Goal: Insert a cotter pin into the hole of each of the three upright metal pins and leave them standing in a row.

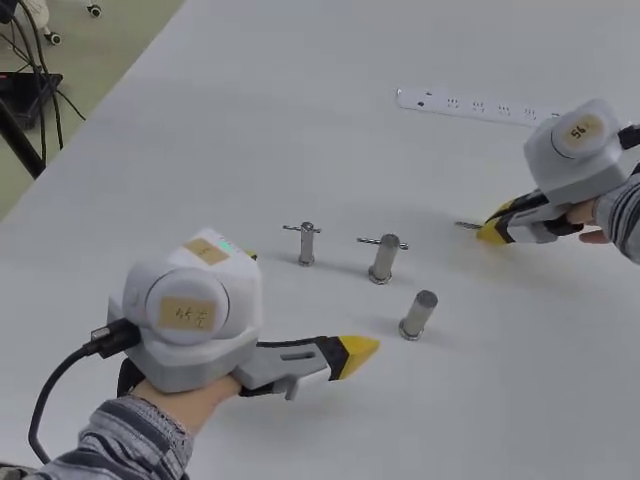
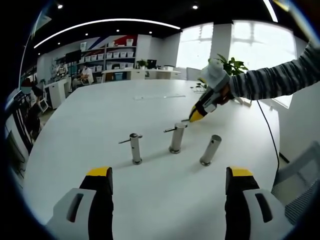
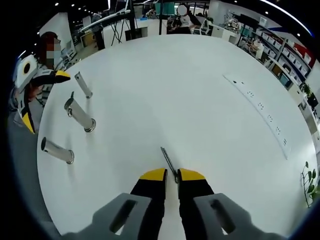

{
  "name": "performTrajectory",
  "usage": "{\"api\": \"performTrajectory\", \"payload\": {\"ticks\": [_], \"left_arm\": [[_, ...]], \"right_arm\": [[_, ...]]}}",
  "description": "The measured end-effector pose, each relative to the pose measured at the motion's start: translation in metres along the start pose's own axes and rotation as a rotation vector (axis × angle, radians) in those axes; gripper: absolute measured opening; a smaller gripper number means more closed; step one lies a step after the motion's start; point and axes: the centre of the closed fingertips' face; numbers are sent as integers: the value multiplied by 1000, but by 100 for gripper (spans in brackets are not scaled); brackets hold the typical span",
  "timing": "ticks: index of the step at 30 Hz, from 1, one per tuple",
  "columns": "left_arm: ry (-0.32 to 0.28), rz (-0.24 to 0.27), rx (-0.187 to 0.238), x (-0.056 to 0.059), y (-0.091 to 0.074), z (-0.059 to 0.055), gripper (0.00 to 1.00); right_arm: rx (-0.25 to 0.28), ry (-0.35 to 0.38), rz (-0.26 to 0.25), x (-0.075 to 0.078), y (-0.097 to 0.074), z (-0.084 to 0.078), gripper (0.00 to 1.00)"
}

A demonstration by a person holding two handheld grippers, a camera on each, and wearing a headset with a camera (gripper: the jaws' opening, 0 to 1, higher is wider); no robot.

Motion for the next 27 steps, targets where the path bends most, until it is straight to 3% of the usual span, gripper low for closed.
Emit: {"api": "performTrajectory", "payload": {"ticks": [18, 23, 27], "left_arm": [[-2, -22, 7, 2, -2, 2, 86], [-9, -28, 1, 3, -2, 0, 85], [-28, -58, 2, 7, -2, 0, 80]], "right_arm": [[-59, -76, -12, -14, -6, -4, 0], [-47, -80, -16, -21, -16, -3, 0], [-41, -127, -28, -27, -26, -2, 0]]}}
Point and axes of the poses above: the centre of the closed fingertips' face, and the gripper's own axes: y roughly forward along the fingers, x roughly to its right, z roughly out of its top, and after that the axes turned 1 degree about y, right-handed
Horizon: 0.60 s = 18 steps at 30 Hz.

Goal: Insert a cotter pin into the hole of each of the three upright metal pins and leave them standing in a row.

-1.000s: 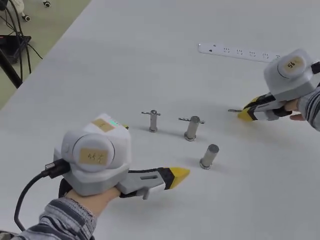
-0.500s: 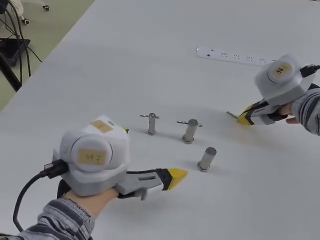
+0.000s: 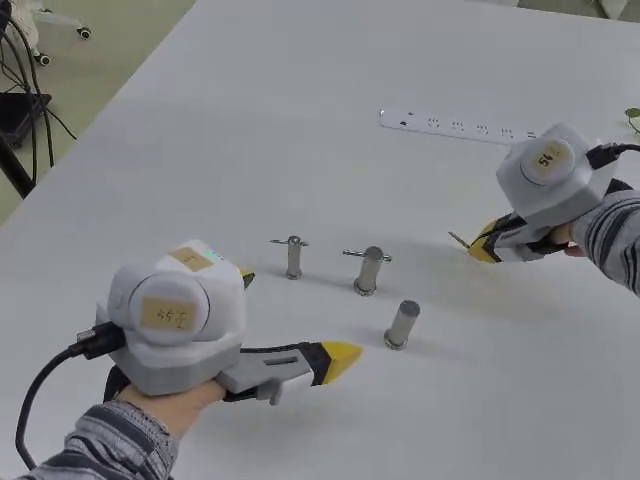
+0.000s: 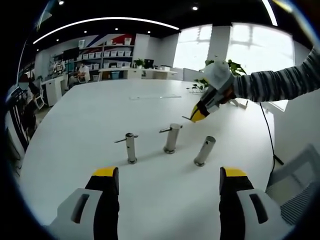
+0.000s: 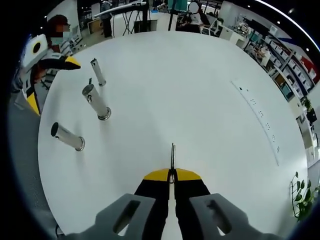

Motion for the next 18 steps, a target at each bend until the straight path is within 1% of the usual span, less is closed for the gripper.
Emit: {"api": "performTrajectory", "payload": {"ticks": [3, 5, 6, 9, 14, 18], "left_arm": [[-4, -10, 3, 3, 0, 0, 78], [7, -16, 12, 4, -1, 3, 76], [11, -21, 24, 6, -1, 6, 76], [15, -32, 31, 10, -1, 11, 74], [36, -55, 25, 18, -1, 13, 72], [37, -87, 24, 25, -3, 15, 65]], "right_arm": [[18, -19, -6, -5, -8, 3, 0], [34, -31, -7, -10, -14, 6, 0], [47, -39, -7, -14, -17, 9, 0], [72, -57, -9, -22, -25, 14, 0], [112, -118, -13, -38, -36, 24, 0], [140, -154, -12, -51, -43, 31, 0]]}}
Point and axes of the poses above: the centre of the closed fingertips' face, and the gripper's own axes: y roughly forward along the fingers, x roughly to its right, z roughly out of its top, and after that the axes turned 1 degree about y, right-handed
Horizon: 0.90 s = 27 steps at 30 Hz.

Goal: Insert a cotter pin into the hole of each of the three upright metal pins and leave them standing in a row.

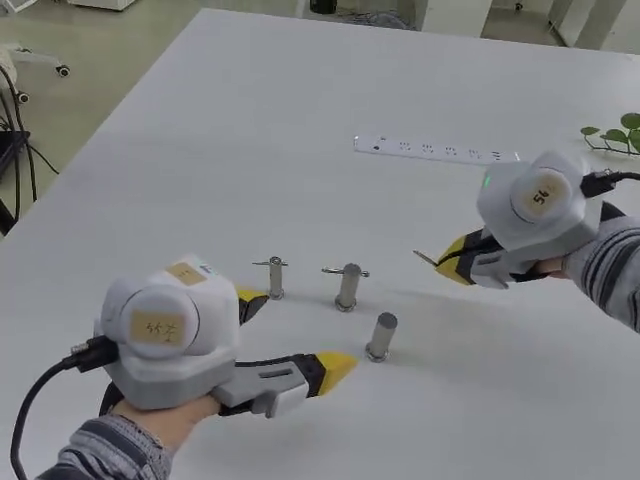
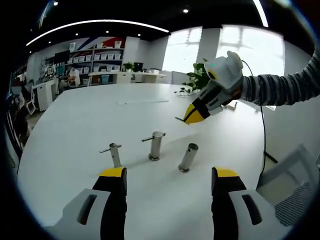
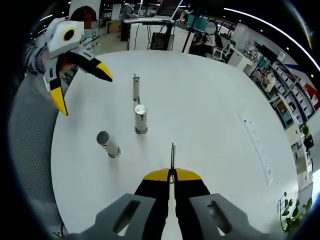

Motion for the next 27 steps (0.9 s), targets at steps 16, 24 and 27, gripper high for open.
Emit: {"api": "performTrajectory", "payload": {"ticks": [16, 24, 27], "left_arm": [[-9, -62, -24, 19, 4, 8, 47], [-32, -65, 1, 20, 9, 20, 38], [-36, -68, -1, 21, 9, 21, 34]], "right_arm": [[96, -247, 25, -53, -7, 34, 0], [128, -325, 37, -70, -9, 47, 0], [143, -349, 45, -76, -11, 51, 0]]}}
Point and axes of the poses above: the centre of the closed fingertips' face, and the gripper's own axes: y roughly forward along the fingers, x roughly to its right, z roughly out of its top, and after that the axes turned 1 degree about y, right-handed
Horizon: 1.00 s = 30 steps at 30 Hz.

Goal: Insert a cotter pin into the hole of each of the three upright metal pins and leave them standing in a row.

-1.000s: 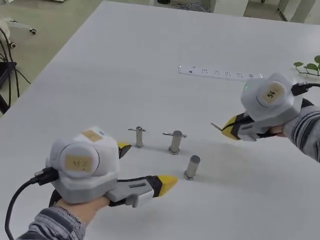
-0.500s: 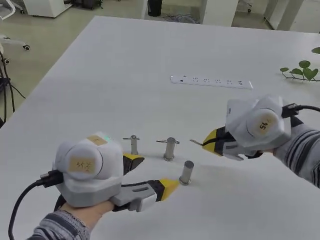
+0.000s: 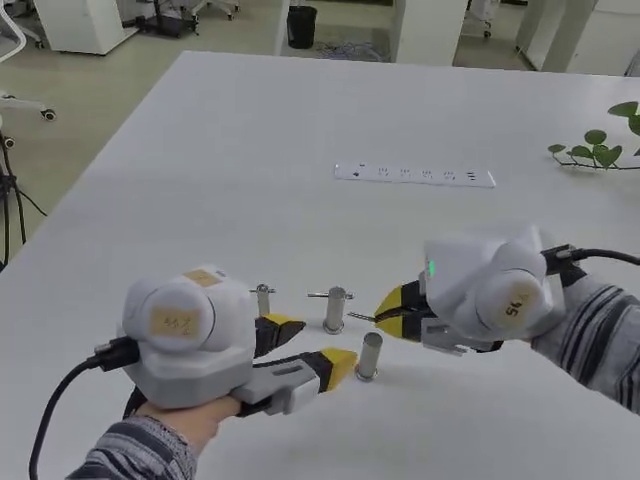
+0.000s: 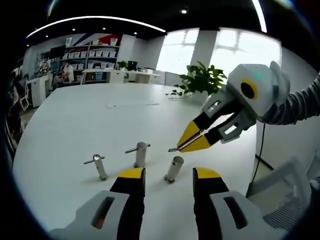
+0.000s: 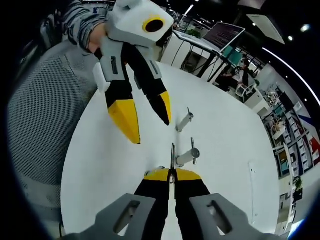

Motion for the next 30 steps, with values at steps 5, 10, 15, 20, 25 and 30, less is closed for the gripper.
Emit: {"api": "performTrajectory", "payload": {"ticks": [5, 10, 15, 20, 25, 30], "left_arm": [[-14, -3, 12, 2, 2, 3, 29], [-40, -27, 29, 7, 3, 8, 23], [-49, -46, 46, 12, 3, 10, 17], [-62, -54, 59, 14, 3, 12, 10], [-71, -59, 66, 14, 3, 12, 4], [-87, -76, 80, 17, 4, 14, 1]], "right_arm": [[15, -33, 14, -8, -1, 7, 0], [33, -71, 11, -12, -4, 15, 0], [42, -91, 12, -14, -5, 20, 0], [53, -91, 12, -15, -6, 23, 0], [64, -89, 15, -18, -8, 26, 0], [63, -83, 15, -18, -8, 26, 0]]}}
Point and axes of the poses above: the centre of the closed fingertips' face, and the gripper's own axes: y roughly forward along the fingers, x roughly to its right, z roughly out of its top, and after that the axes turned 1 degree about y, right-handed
